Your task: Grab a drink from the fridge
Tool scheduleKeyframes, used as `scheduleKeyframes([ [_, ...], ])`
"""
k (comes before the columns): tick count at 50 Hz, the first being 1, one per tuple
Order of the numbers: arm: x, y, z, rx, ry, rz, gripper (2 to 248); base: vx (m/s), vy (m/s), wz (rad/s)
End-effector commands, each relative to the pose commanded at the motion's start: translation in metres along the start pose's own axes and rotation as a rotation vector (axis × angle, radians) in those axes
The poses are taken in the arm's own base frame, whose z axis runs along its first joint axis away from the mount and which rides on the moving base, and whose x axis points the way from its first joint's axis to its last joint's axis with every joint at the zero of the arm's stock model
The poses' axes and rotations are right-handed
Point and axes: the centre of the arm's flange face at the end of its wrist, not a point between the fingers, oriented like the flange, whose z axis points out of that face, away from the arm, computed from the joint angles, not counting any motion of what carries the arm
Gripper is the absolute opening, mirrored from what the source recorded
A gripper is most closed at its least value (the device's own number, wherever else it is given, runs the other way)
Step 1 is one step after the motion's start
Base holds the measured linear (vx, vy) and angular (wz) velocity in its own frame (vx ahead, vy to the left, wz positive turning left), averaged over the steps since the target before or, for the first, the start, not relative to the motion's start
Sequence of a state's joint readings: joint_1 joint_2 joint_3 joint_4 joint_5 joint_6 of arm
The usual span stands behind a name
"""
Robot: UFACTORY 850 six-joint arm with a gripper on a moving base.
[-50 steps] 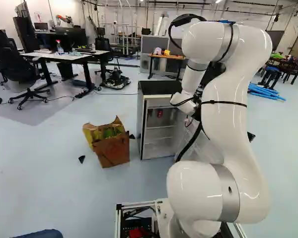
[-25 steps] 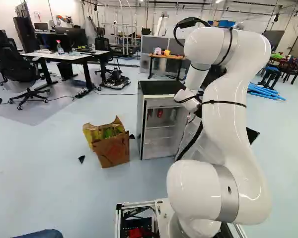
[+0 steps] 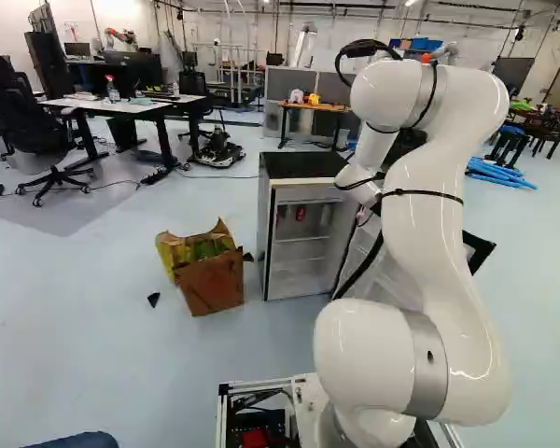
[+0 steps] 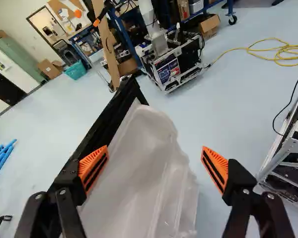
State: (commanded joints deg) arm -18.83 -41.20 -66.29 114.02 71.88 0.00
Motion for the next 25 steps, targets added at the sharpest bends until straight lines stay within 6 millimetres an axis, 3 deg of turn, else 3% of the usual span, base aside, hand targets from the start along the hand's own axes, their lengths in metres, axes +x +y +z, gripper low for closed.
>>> scheduleKeyframes([
  [25, 0.012, 0.027, -0.001, 0.111, 0.012, -0.098, 247, 0.000, 0.000, 0.000],
])
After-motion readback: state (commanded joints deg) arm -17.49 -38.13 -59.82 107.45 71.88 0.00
